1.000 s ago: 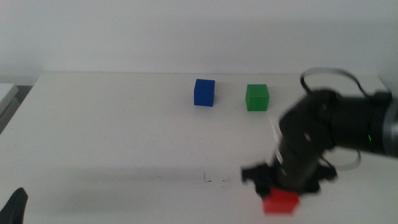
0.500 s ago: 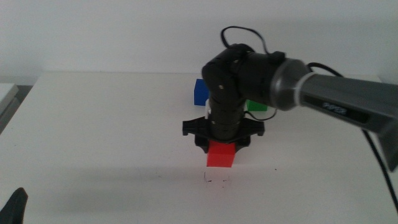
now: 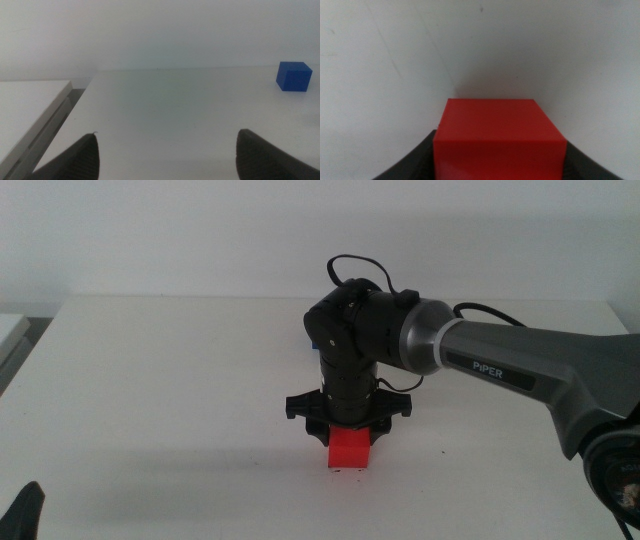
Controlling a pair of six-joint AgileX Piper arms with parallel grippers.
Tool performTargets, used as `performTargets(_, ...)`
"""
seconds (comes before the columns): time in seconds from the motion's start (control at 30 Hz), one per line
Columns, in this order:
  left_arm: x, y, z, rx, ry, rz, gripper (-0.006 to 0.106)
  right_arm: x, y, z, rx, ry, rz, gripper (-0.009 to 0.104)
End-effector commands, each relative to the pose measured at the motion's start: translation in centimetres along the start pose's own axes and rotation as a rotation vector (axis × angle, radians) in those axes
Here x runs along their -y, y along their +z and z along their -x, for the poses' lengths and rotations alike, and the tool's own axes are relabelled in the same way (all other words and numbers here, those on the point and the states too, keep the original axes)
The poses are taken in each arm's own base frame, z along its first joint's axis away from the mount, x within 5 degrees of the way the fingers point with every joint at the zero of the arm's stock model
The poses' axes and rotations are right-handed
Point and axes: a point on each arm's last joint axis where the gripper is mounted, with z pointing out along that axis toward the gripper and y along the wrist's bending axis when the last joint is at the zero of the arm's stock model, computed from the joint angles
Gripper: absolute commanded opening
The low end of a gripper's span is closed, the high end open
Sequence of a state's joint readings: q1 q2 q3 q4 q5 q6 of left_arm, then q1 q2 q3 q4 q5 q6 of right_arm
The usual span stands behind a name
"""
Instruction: Stack red cubes first, then green, then blue cubes in a specific spot.
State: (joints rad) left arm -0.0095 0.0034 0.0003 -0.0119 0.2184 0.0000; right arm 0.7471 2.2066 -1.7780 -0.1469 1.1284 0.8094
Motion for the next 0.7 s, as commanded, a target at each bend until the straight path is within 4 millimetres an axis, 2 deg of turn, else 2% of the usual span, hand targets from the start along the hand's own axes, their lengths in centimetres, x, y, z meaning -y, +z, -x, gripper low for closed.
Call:
performTargets(0.0,0.0,0.0,0.2,0.018,-0.004,-0.002,0.094,-0.1,0.0,0.0,0.003,-0.004,-0.009,-0.003)
performTargets(0.13,0.0,0.0,0.2,0.018,-0.004,-0.002,0.094,-0.1,0.2,0.0,-0.005,-0.005,-0.017,0.001)
performTargets(0.17,0.0,0.0,0.2,0.018,-0.004,-0.002,0.094,0.0,0.2,-0.1,-0.014,0.000,-0.024,0.024)
performTargets(0.27,0.0,0.0,0.2,0.018,-0.004,-0.002,0.094,0.3,-0.3,-0.4,-0.050,-0.025,-0.043,0.057)
performTargets(0.37,0.0,0.0,0.2,0.018,-0.004,-0.002,0.094,0.8,-2.8,0.0,-0.004,-0.121,-0.028,0.093)
performTargets(0.57,0.0,0.0,0.2,0.018,-0.004,-0.002,0.094,4.2,-9.7,2.4,0.177,-0.140,0.037,0.092)
performTargets(0.67,0.0,0.0,0.2,0.018,-0.004,-0.002,0.094,7.5,-10.6,4.6,0.225,-0.121,0.033,0.092)
